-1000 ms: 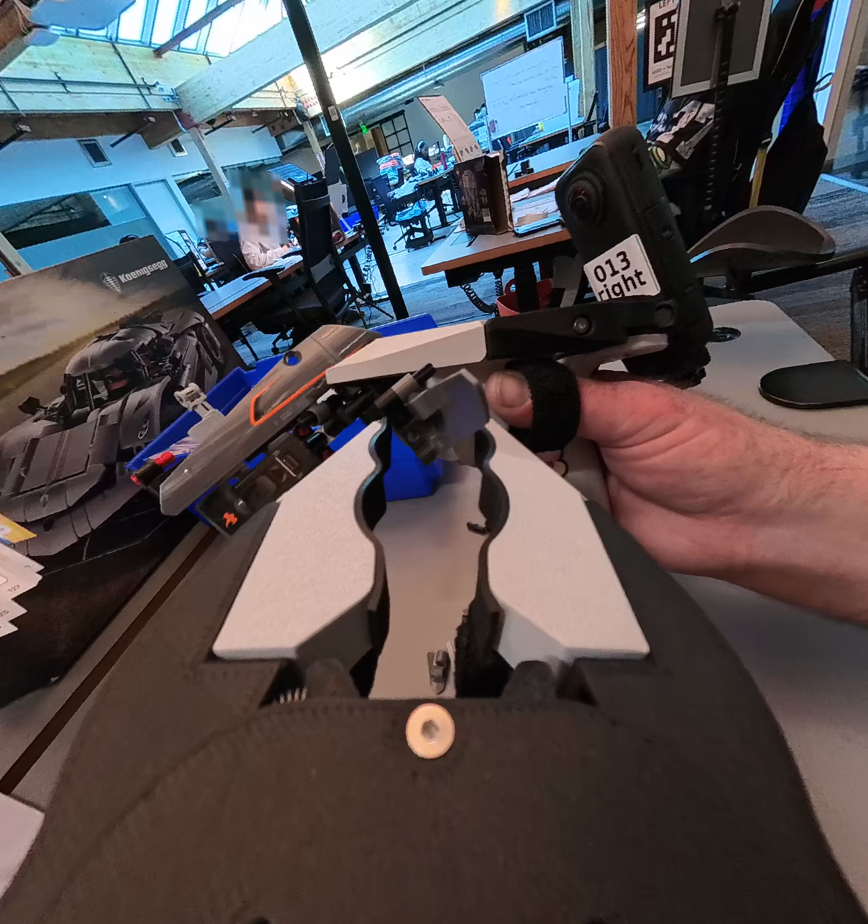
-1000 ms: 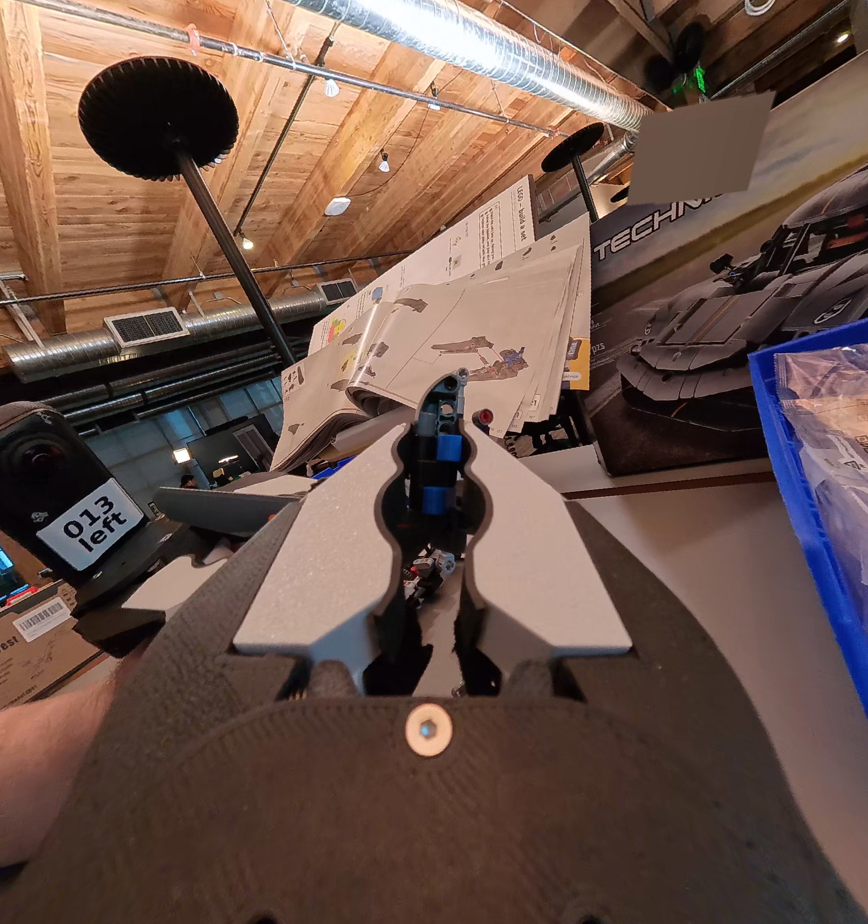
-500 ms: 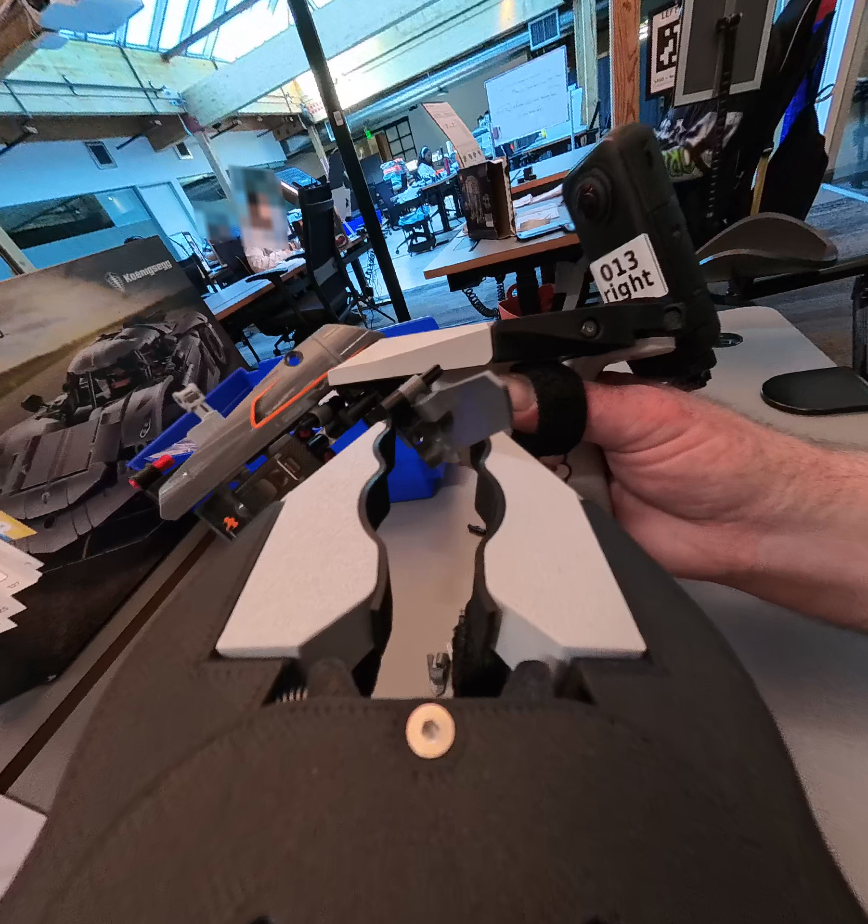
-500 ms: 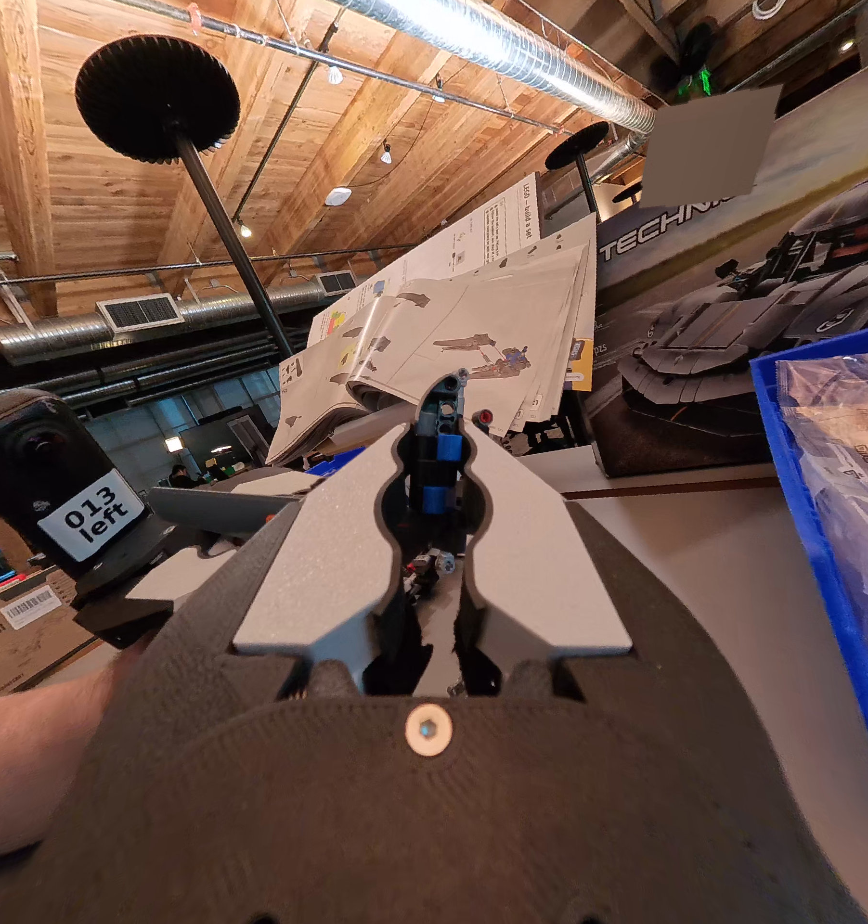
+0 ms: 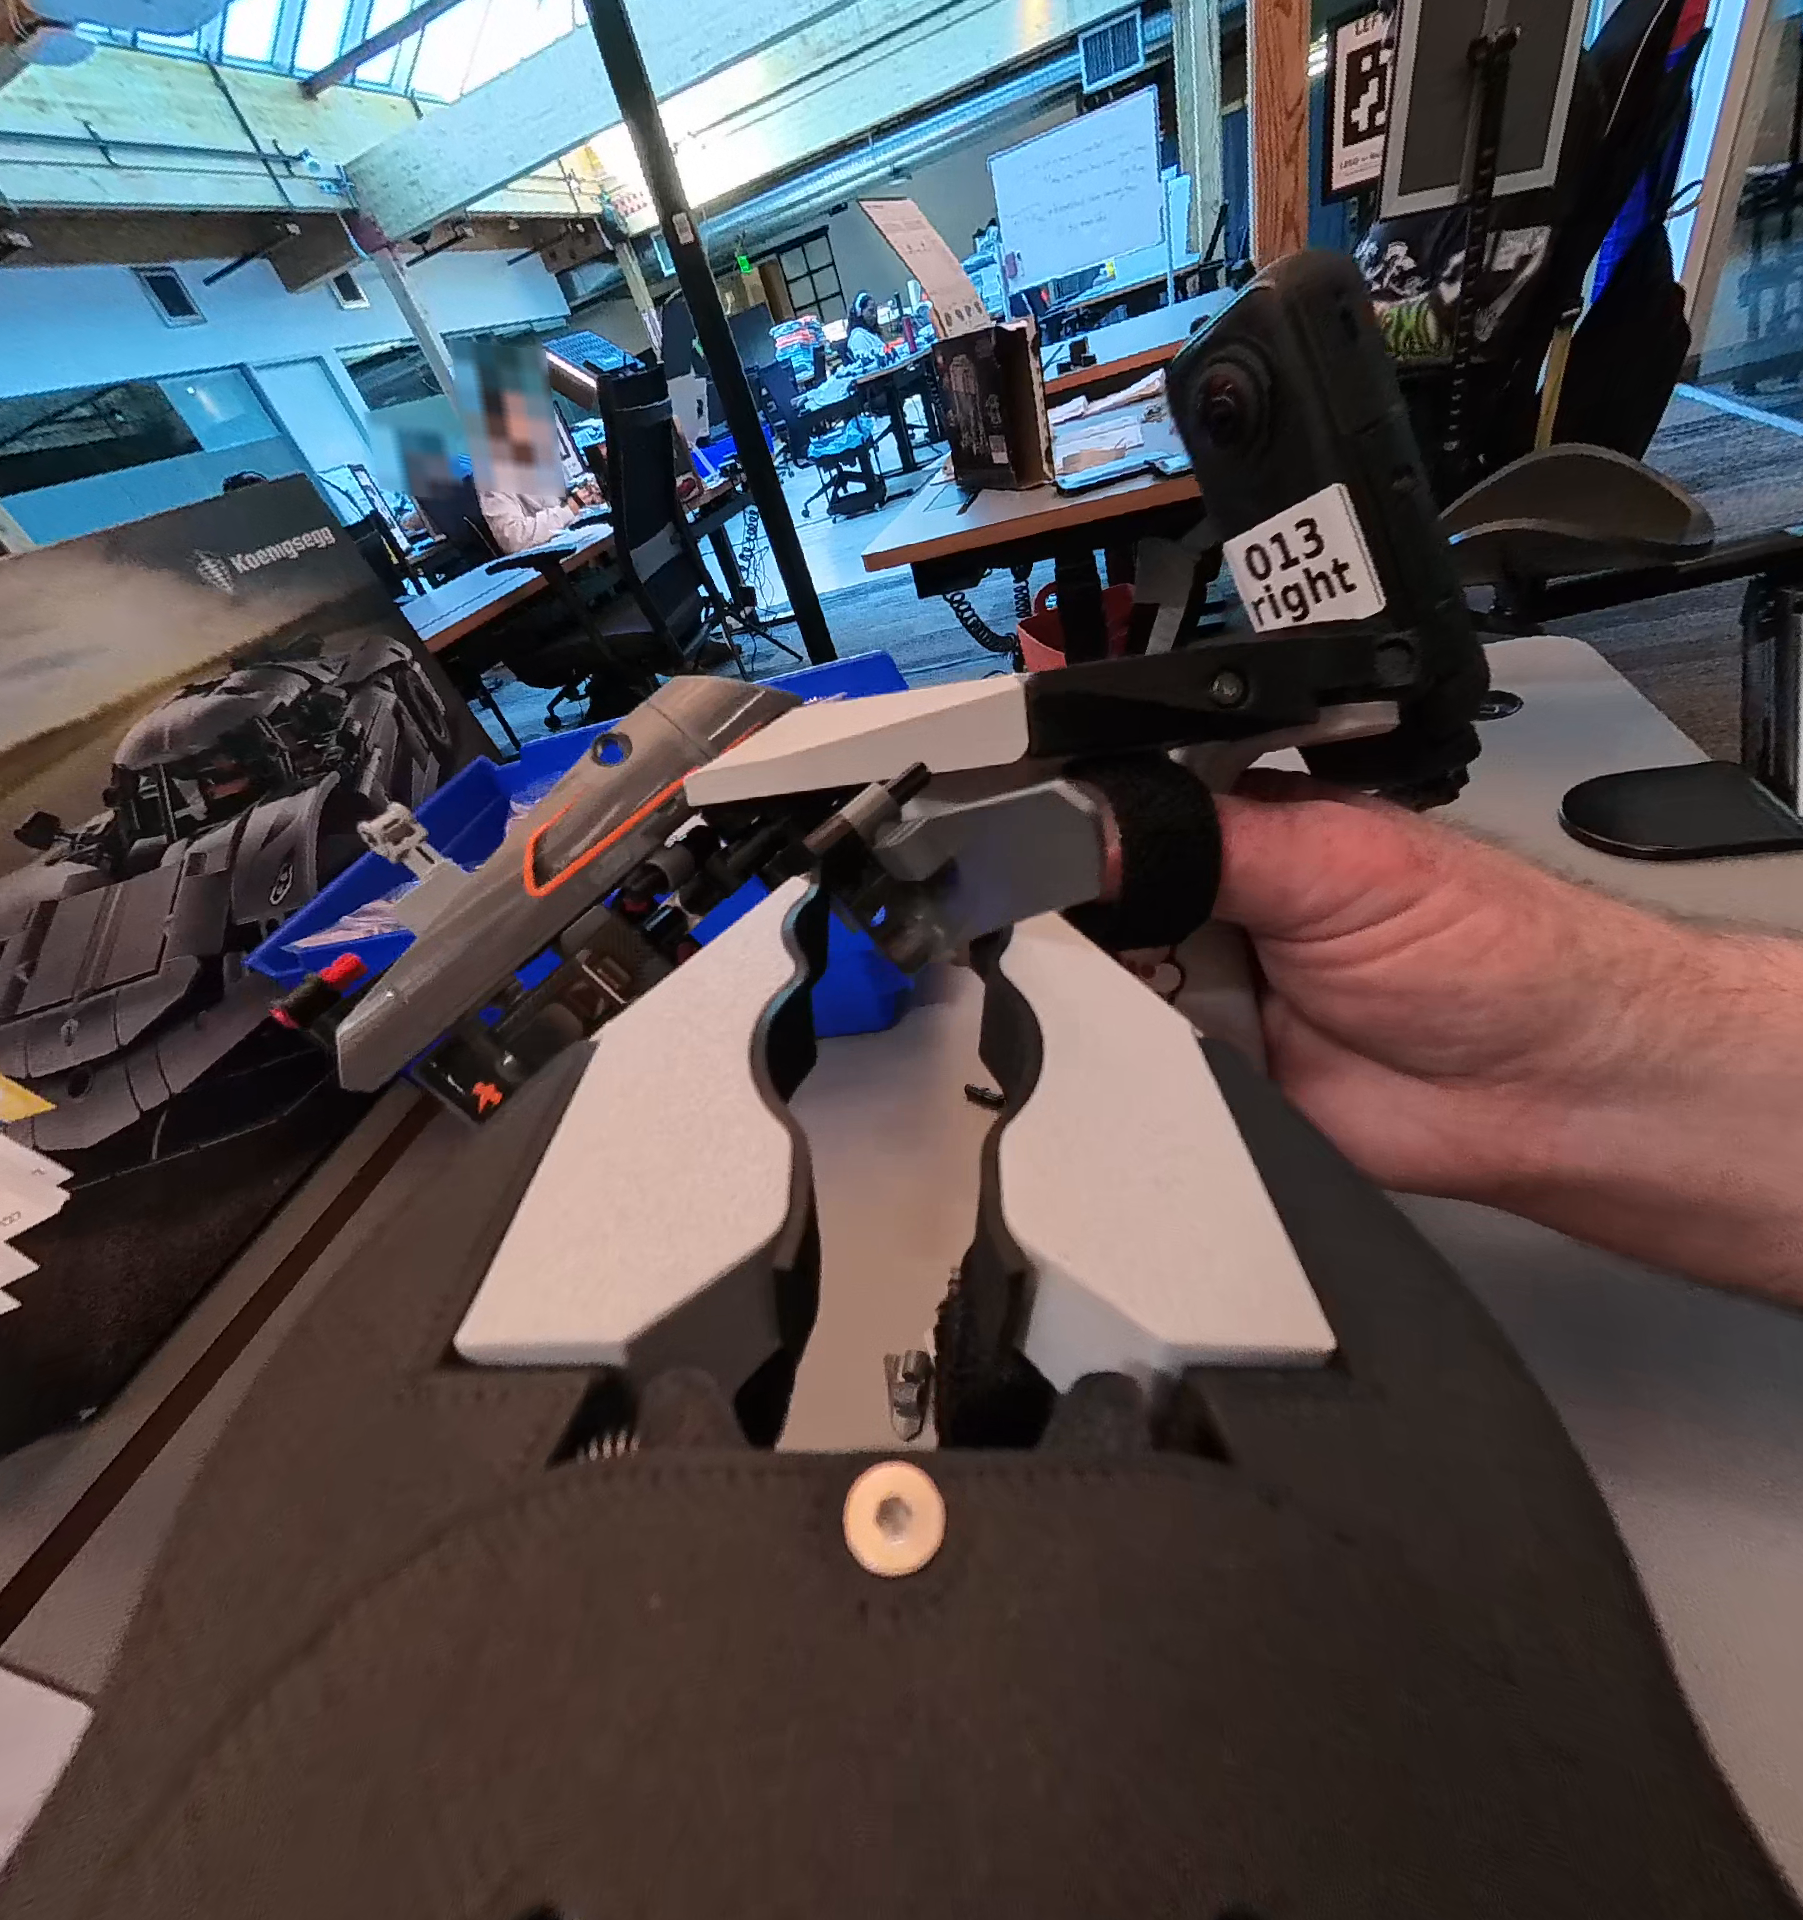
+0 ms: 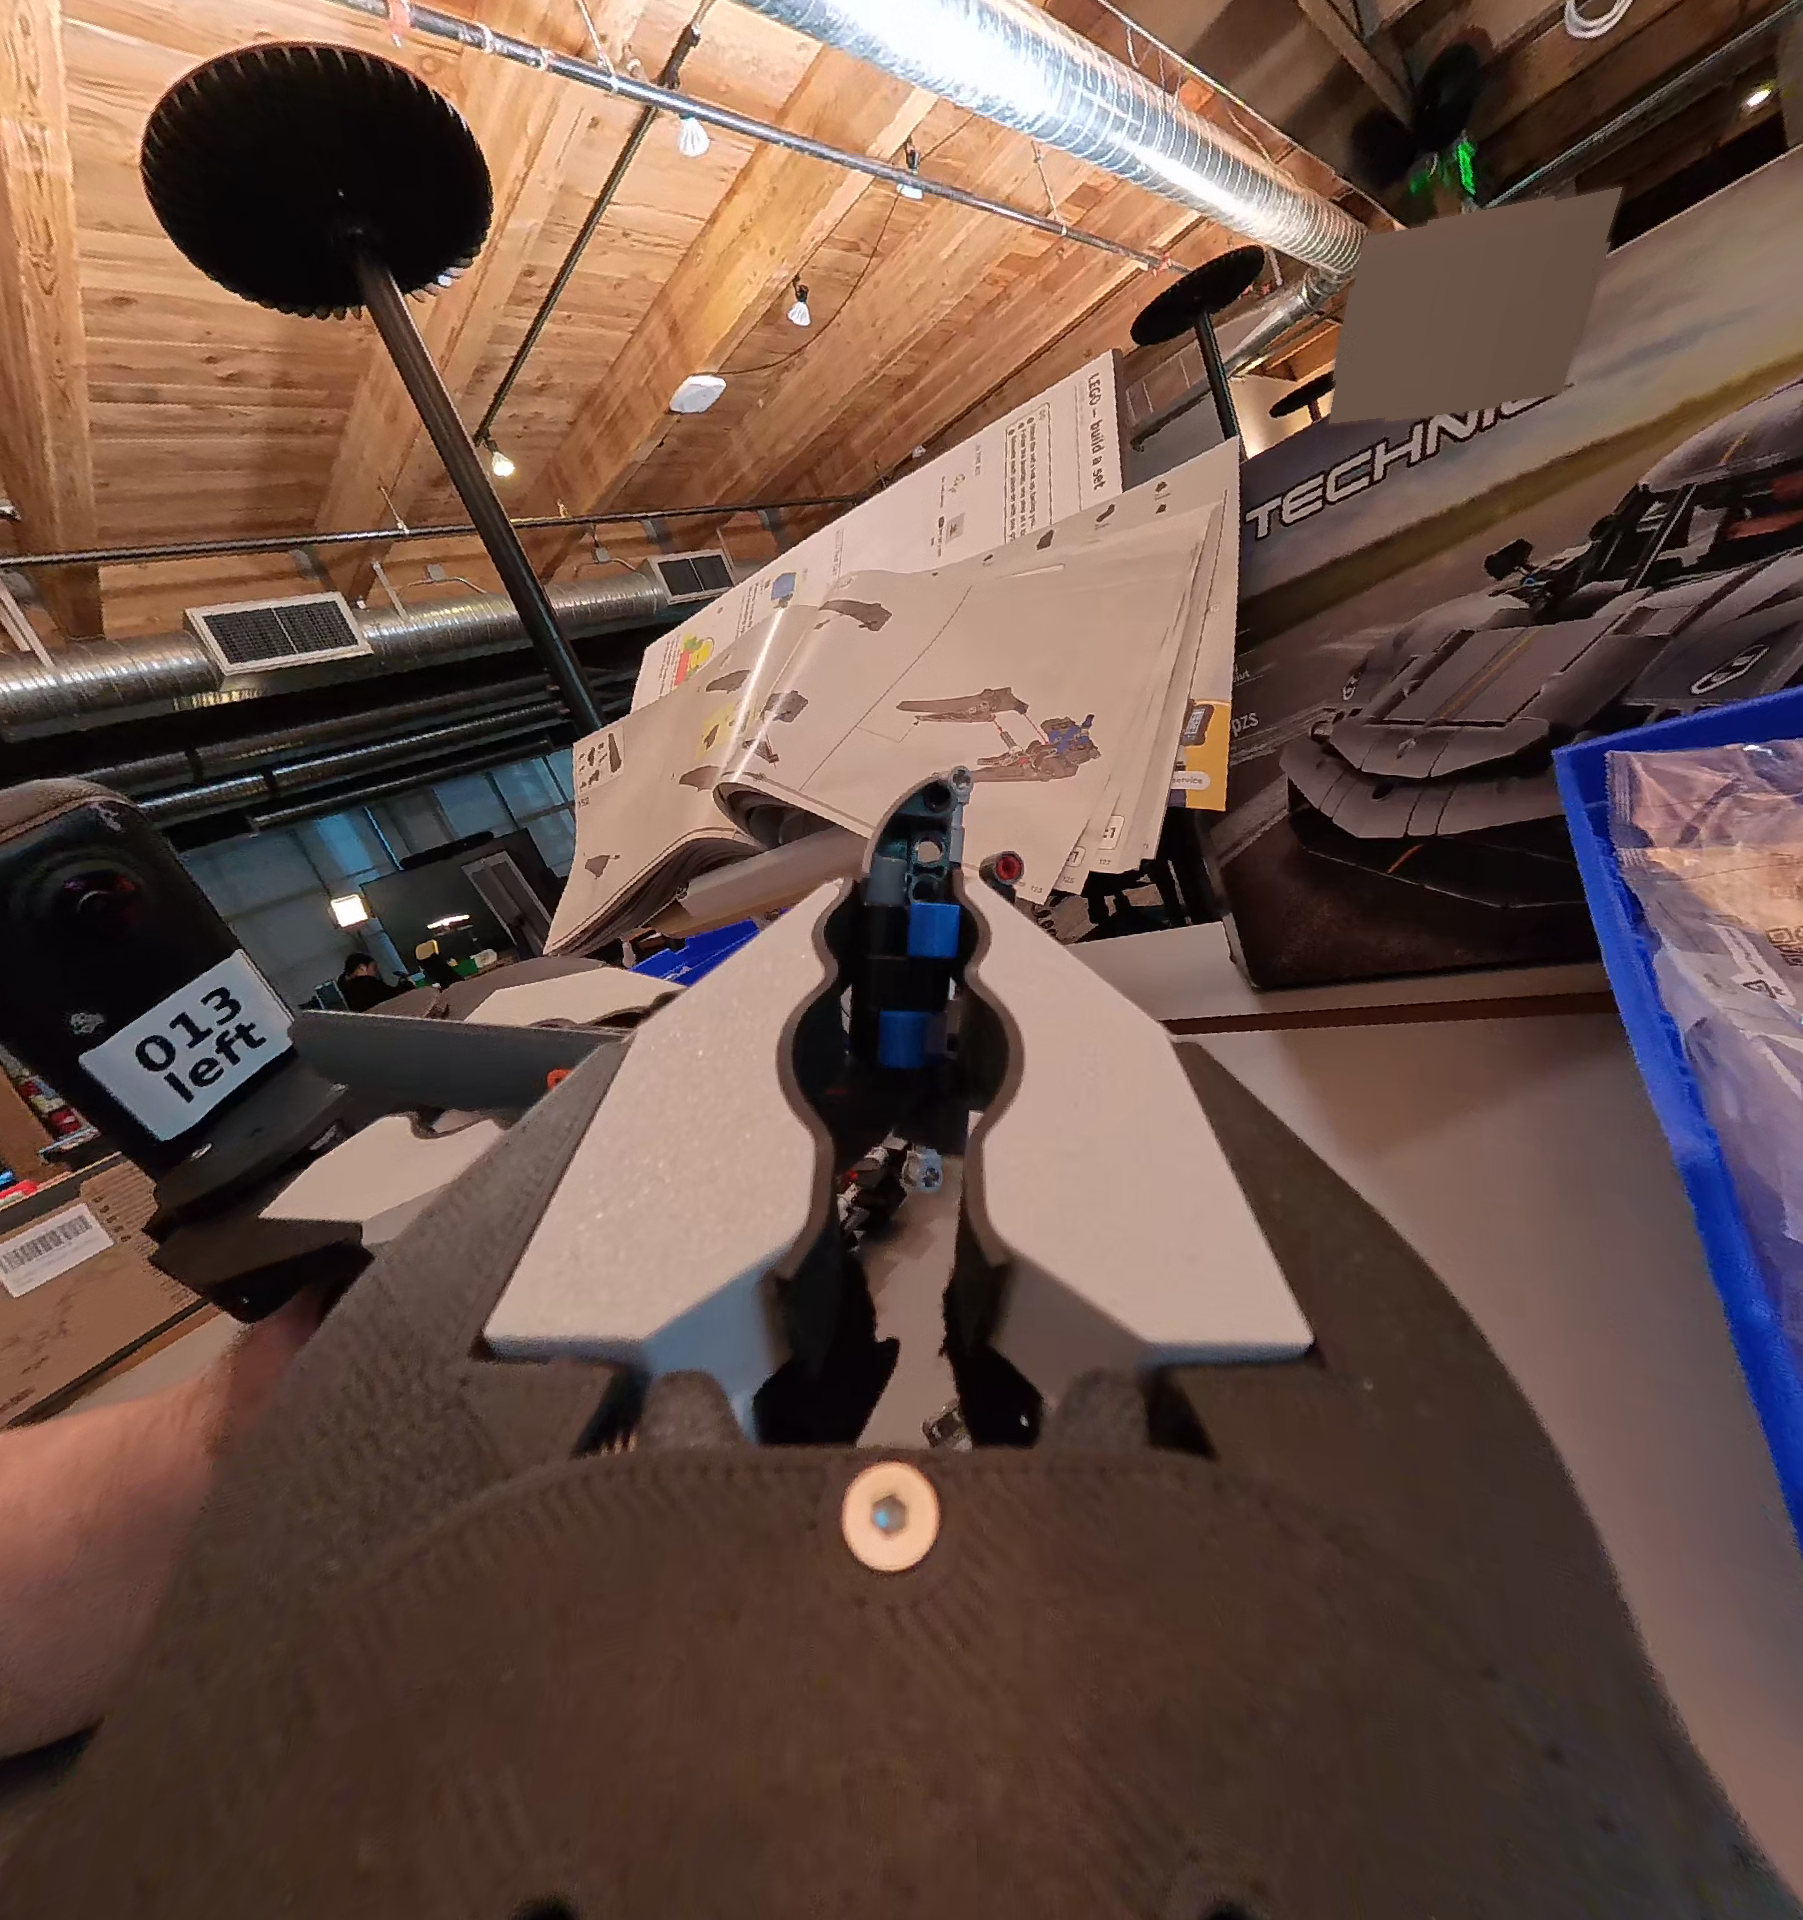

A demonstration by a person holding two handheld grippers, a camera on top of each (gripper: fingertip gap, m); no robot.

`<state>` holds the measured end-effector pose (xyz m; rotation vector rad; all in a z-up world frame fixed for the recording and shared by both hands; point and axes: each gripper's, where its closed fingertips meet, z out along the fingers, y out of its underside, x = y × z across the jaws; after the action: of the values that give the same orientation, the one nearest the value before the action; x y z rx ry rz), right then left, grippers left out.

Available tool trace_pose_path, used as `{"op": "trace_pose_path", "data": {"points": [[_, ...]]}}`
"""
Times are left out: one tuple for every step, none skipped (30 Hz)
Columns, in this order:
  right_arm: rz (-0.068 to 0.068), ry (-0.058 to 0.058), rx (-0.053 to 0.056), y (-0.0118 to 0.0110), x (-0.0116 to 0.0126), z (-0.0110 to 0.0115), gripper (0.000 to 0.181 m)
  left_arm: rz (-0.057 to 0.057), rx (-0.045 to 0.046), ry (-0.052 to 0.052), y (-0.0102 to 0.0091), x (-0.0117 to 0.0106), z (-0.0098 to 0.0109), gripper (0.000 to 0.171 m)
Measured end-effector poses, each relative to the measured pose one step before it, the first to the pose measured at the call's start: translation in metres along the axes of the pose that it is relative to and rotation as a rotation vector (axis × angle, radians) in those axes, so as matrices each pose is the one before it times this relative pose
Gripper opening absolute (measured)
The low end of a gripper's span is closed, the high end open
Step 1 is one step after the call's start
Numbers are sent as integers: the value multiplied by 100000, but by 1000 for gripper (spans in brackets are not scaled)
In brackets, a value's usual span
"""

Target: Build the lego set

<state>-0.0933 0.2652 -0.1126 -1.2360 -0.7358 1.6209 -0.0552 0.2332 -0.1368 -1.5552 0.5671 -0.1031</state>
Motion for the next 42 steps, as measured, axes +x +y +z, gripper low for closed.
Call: {"op": "trace_pose_path", "data": {"points": [[-153, 88, -35, -8, -4, -7, 13, 193, 8, -132, -1, 5, -5, 25], [-103, 119, -7, -2, 23, -10, 13, 356, -153, -273, 30, 6, 20, 25], [-159, 149, 6, -15, 17, -26, 13, 357, -127, -184, 16, 20, 12, 25], [-249, 165, -17, -26, 19, -12, 13, 301, 0, 144, 14, 51, 22, 26], [-276, 162, 19, -24, 2, -11, 13, 128, 5, 270, 0, 58, 13, 27], [-220, 121, 71, -45, 10, -24, 13, 21, 130, 403, -22, 68, 4, 29], [-168, 155, 60, -32, 15, -19, 13, -10, 92, 197, -10, 24, -7, 29], [-172, 188, 31, -16, 25, -15, 13, 14, 167, 288, -15, 51, -6, 30], [-202, 164, -23, -17, 19, -15, 13, -75, 13, 320, -2, 54, -8, 31], [-378, 250, -49, -15, 22, -16, 13, 26, -134, 108, 13, 26, 8, 31], [-528, 271, -127, -11, 10, -8, 13, 164, -155, 9, 23, 14, 11, 31], [-560, 264, -108, -4, -7, 1, 13, 57, -120, -49, 14, -2, -4, 31], [-639, 335, 5, -30, 8, -20, 13, 11, -2, 62, 2, 8, -22, 31], [-627, 403, -17, -27, 16, -22, 13, -29, -27, 52, 6, 5, -15, 32], [-539, 355, 60, -52, 22, -33, 13, -36, 36, 129, -3, 20, -20, 32], [-600, 368, 52, -50, 7, -24, 13, -53, 55, 191, -18, 32, -6, 32], [-964, 584, -102, -34, 28, -23, 13, 28, 243, 152, -45, 29, -11, 32], [-1470, 730, -179, -39, 5, -26, 13, 16, 272, -21, -50, 14, -27, 32], [-1673, 621, -151, -69, -24, -28, 13, 22, 172, 37, -32, 5, -20, 32], [-1596, 549, -161, -65, -38, -11, 13, -21, 170, 127, -18, 6, -6, 32], [-1443, 576, -236, -31, -25, -16, 13, -123, -9, 82, 10, -6, -13, 32], [-1461, 701, -246, -27, -16, -10, 13, -82, 42, 59, 13, -13, 0, 33], [-2190, 982, -168, -73, -32, -35, 13, -141, 44, 231, 6, 8, -14, 33], [-2969, 997, -300, -82, -65, -18, 13, -149, -28, 183, 17, -7, -1, 33], [-2913, 795, -355, -82, -86, -6, 13, -114, 79, -39, -6, -39, -26, 32], [-2111, 566, -219, -71, -79, -11, 13, -125, -103, 246, 3, -12, -44, 31], [-1306, 374, -136, -46, -52, -5, 13, -286, 44, 369, -15, -25, -43, 30], [-898, 215, -130, -28, -48, -4, 13, -388, 142, 278, -26, -43, -32, 30], [-837, 182, -158, -22, -57, 3, 13, -397, 101, 279, -21, -43, -35, 28], [-910, 238, 6, -42, -40, -8, 13, -352, 245, 621, -25, 16, -20, 28], [-771, 134, 179, -77, -50, -22, 13, -244, 444, 912, -35, 64, -23, 28], [-605, 67, 170, -61, -38, -23, 13, -123, 514, 657, -49, 33, -23, 28], [-755, 176, 50, -56, -37, -11, 13, -30, 181, 376, -9, 4, -15, 28], [-1433, 483, -138, -47, -42, -14, 13, 72, 122, 440, -10, 36, -14, 28], [-2326, 738, -179, -94, -57, -24, 13, 113, 77, 374, 7, 22, -8, 27], [-2627, 623, 54, -156, -107, -36, 13, 112, 70, 343, 17, 25, -17, 26], [-2468, 397, 293, -192, -144, -33, 13, 244, 218, 720, -11, 62, -21, 26], [-2027, 144, 493, -210, -138, -53, 13, 628, 360, 924, -31, 80, -60, 25], [-1595, -149, 741, -238, -141, -57, 13, 923, 553, 1018, -80, 83, -74, 24], [-1536, -43, 509, -202, -134, -43, 13, 727, 624, 1096, -87, 96, -65, 22], [-2069, 455, 12, -134, -86, -29, 13, 533, 284, 762, -50, 53, -59, 22], [-2272, 632, 40, -155, -95, -27, 13, 654, 423, 552, -47, 48, -67, 20]]}}
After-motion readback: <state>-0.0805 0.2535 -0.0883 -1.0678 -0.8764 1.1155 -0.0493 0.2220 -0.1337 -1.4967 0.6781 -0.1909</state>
